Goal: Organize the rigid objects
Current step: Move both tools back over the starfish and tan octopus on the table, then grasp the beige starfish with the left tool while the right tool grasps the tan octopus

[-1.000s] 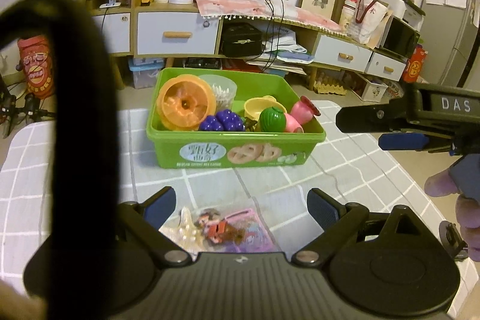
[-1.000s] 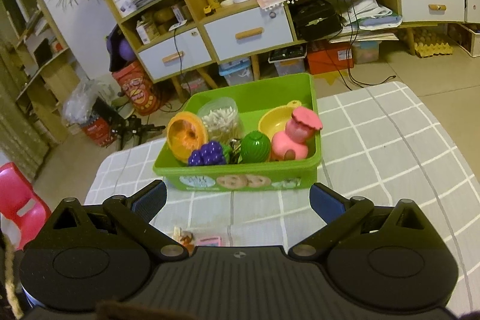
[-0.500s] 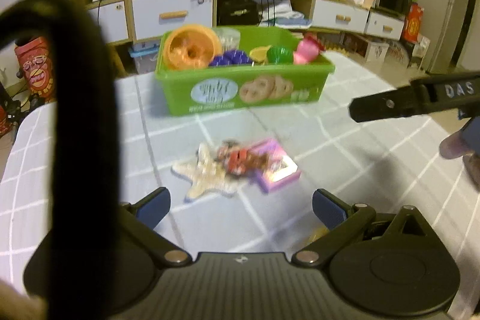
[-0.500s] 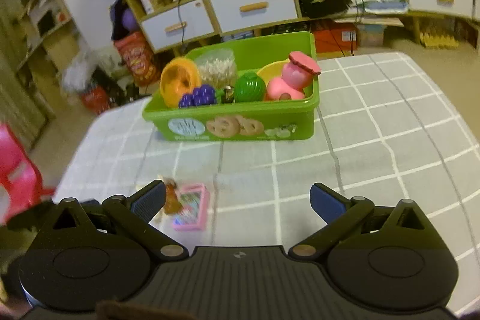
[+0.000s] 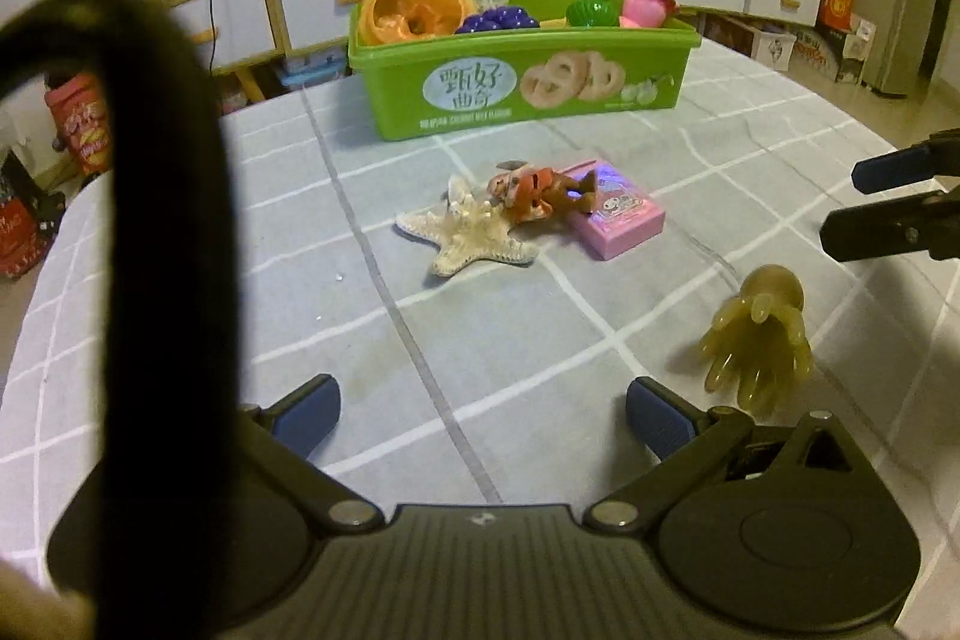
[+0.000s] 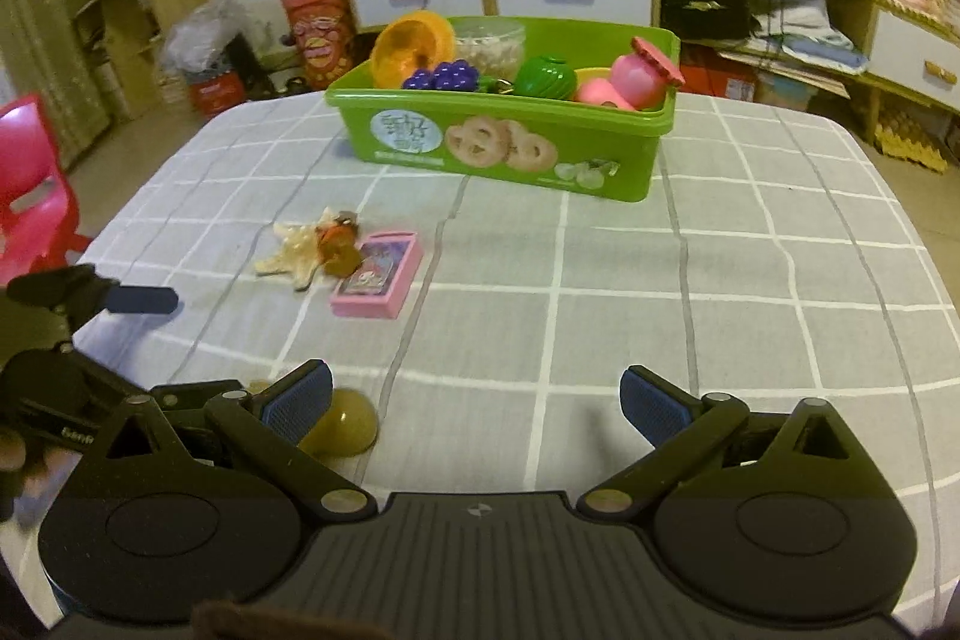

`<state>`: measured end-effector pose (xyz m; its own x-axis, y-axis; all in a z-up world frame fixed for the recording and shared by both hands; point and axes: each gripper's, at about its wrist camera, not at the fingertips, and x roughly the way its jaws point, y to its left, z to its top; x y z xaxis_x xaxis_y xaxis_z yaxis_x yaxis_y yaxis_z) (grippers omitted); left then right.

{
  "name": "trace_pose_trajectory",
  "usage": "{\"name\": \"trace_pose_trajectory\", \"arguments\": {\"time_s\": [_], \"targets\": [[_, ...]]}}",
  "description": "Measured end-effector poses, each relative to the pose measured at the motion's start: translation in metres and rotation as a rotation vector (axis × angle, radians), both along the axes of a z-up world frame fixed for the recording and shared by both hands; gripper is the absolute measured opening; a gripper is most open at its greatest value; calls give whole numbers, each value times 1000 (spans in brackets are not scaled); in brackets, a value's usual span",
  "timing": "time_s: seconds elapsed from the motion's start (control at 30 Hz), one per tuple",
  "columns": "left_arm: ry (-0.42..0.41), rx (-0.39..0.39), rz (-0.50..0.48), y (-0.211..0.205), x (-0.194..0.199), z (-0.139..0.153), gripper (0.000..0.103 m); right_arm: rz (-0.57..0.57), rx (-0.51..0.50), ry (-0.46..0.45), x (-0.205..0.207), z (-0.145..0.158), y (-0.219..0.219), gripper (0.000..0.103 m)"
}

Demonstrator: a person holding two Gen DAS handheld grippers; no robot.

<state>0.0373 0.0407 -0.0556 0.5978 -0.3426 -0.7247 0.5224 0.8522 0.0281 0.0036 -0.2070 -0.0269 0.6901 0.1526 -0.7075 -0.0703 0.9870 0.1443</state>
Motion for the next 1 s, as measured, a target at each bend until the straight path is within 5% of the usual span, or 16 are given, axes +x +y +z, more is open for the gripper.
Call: {"name": "trace_pose_trajectory", "arguments": {"time_s": [0.2, 0.47, 1.0], "targets": [[-98, -22, -50, 5, -9, -6, 87, 80, 42, -52, -13, -5, 8, 101], [-51, -91, -60, 10, 11, -13, 87, 211, 19, -63, -25, -24, 38, 101], [-67, -109, -88, -15, 39, -14, 86, 145, -81, -107, -10, -39, 53, 101]]}}
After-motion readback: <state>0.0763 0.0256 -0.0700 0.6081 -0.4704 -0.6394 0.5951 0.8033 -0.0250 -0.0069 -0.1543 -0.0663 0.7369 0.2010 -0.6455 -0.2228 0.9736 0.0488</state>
